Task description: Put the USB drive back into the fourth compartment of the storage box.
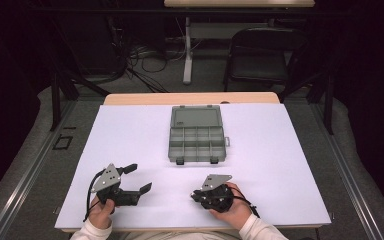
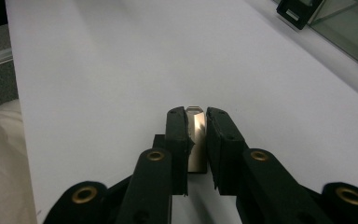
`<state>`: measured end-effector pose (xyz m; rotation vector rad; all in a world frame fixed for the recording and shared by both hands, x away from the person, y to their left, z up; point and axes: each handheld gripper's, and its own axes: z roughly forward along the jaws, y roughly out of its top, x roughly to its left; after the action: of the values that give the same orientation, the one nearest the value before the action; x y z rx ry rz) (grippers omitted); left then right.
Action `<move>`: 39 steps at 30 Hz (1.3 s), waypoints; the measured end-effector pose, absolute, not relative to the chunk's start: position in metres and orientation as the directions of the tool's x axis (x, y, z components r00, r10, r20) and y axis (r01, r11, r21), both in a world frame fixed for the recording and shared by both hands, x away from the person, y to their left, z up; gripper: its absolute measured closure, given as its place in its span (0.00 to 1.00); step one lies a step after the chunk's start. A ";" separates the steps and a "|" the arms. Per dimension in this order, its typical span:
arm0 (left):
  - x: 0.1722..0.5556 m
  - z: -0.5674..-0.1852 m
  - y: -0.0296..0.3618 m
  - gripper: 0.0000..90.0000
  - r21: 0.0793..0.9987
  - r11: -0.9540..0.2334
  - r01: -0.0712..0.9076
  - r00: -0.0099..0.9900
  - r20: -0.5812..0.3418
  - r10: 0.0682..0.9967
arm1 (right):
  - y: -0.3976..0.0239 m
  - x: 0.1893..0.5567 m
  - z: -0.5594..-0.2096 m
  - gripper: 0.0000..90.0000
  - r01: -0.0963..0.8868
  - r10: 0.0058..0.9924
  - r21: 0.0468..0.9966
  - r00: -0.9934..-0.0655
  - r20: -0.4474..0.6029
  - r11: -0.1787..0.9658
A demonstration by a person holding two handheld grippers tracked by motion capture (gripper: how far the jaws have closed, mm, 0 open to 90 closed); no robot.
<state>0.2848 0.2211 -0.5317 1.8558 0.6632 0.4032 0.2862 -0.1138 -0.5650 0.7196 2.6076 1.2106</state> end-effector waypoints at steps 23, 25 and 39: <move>0.285 -0.532 0.221 0.17 0.928 -0.274 0.253 0.788 -0.033 0.615 | -0.126 0.291 -0.550 0.88 0.374 0.532 0.797 -0.843 0.078 0.475; 0.285 -0.532 0.221 0.17 0.928 -0.275 0.253 0.788 -0.033 0.615 | -0.127 0.291 -0.550 0.88 0.375 0.536 0.800 -0.840 0.079 0.469; 0.285 -0.532 0.221 0.17 0.928 -0.274 0.254 0.787 -0.033 0.617 | -0.140 0.297 -0.537 0.88 0.381 0.567 0.819 -0.819 0.083 0.430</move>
<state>0.2849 0.2209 -0.5319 1.8584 0.6650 0.4046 0.2971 -0.1401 -0.5371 0.8334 2.4763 1.3376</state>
